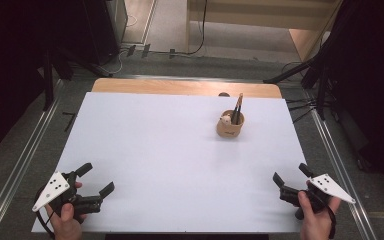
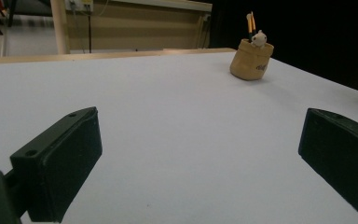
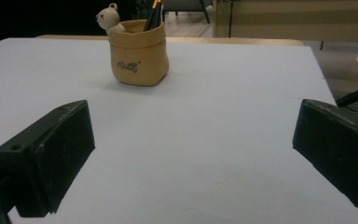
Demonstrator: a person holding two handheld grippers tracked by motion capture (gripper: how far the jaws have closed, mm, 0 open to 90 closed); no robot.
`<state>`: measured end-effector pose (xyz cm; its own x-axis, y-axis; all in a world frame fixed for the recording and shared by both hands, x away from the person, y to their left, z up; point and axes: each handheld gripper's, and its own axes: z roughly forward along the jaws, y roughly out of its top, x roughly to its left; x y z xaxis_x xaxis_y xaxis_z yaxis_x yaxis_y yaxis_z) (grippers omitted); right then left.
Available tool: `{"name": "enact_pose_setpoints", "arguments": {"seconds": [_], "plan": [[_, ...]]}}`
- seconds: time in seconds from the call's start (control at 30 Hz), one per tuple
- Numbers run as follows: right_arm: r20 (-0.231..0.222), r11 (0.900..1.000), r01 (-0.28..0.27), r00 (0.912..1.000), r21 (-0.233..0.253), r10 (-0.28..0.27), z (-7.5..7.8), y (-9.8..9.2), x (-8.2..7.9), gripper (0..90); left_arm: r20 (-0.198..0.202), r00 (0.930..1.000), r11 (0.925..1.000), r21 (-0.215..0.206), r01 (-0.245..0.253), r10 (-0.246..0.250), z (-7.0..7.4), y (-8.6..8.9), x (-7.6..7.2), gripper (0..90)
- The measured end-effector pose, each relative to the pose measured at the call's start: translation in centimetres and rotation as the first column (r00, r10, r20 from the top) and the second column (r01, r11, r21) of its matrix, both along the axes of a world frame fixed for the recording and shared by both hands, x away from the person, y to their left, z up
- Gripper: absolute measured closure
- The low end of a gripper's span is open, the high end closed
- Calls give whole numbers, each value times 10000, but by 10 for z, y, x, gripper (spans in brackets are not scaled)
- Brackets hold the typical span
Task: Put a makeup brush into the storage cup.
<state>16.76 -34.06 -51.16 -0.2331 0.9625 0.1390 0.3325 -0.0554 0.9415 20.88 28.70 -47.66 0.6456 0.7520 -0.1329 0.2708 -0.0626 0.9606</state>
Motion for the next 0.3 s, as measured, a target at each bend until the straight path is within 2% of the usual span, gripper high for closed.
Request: {"name": "enact_pose_setpoints", "arguments": {"seconds": [0.13, 0.3], "plan": [[-118, 9997, 196, 9997, -114, -197, -2, -10, -11, 0, 1, 10000, 10000, -35, -85, 85, 1, 2, 3, 0], [-208, 9997, 228, 9995, -32, -229, -5, -10, -16, 0, -19, 9996, 9994, -174, -294, 294, 4, 4, 7, 0]]}}
